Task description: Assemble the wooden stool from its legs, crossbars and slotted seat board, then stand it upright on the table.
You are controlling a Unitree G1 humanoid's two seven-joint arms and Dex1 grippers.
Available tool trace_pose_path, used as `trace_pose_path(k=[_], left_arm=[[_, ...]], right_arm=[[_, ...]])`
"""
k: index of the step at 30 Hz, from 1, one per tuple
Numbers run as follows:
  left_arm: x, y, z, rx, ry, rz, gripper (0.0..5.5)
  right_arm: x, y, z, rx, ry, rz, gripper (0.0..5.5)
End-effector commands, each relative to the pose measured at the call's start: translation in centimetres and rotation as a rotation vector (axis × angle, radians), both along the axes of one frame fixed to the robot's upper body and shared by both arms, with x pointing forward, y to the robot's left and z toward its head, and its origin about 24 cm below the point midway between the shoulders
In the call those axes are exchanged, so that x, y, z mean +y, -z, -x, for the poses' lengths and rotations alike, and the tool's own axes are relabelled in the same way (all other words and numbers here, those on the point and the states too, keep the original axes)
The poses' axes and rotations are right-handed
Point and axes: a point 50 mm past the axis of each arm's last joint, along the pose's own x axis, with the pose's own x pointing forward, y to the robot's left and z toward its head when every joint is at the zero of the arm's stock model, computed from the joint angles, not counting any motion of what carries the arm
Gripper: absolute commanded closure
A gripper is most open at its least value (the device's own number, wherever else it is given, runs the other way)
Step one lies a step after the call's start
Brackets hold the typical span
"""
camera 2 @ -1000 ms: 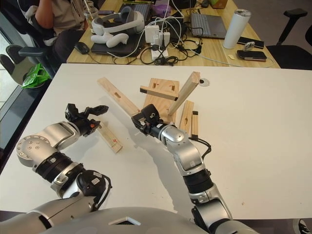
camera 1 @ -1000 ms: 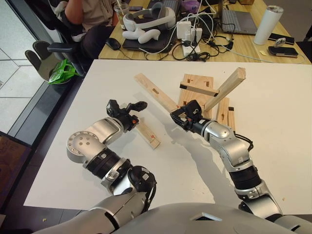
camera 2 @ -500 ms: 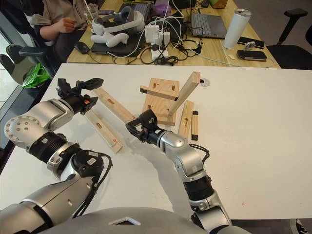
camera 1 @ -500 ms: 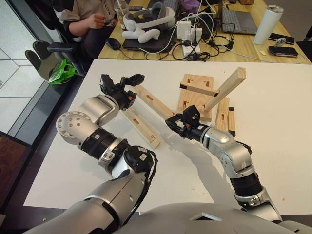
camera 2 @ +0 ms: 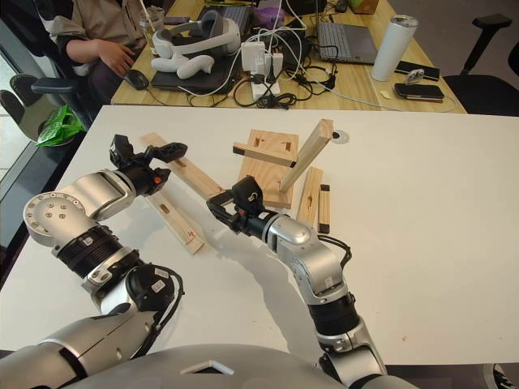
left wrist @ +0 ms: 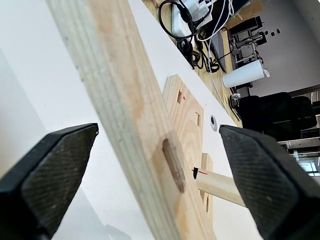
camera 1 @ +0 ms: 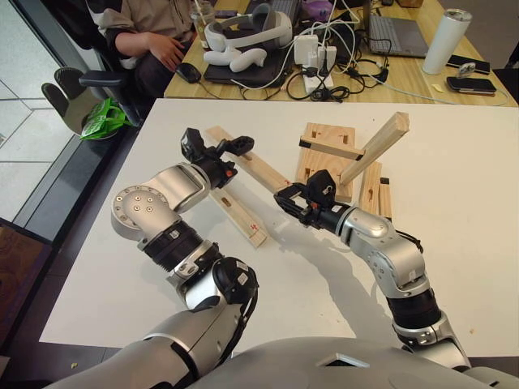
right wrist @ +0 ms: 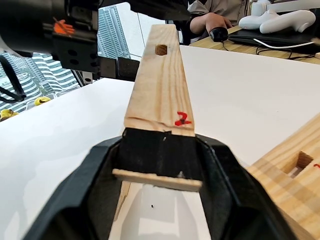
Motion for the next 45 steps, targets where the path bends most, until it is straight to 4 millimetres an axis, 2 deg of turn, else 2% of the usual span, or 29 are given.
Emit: trace_pose_path(k=[1, 4, 9, 17, 24, 27, 34, 45], left_arm=[[0.4, -0.2, -0.5, -0.006, -0.018, -0.023, 0.98], [0.3, -0.1, -0.7, -0.005, -0.006, -0.058, 0.98], [-0.3, -0.3, -0.7, -0.029, 0.015, 0.004, 1.65], [-1.9, -0.4, -0.2, -0.035, 0.119, 0.037, 2.86], [-0.9, 0.0, -0.3, -0.024, 0.054, 0.038, 3.82], [-0.6, -0.1, -0.4, -0.028, 0.042, 0.036, 4.02], [-0.7, -0.4, -0.5, -0.038, 0.080, 0.035, 4.07], [-1.7, -1.2, 0.3, -0.101, 0.196, 0.060, 4.17]], right_arm=[[-1.0, -0.4, 0.8, -0.006, -0.035, -0.001, 3.45], [-2.0, -0.2, 0.9, 0.003, -0.021, 0.019, 3.45], [-3.2, -0.2, 0.6, 0.003, 0.002, 0.035, 3.45], [-2.7, -0.6, 0.3, -0.016, 0.011, 0.004, 3.45], [-3.1, -1.2, 1.0, -0.014, -0.015, -0.035, 3.45], [-3.8, -1.3, 1.4, -0.008, -0.021, -0.036, 3.45], [-5.2, -1.1, 2.8, -0.010, -0.054, 0.000, 3.45], [-5.3, -1.2, 3.4, -0.134, -0.139, 0.053, 3.45]])
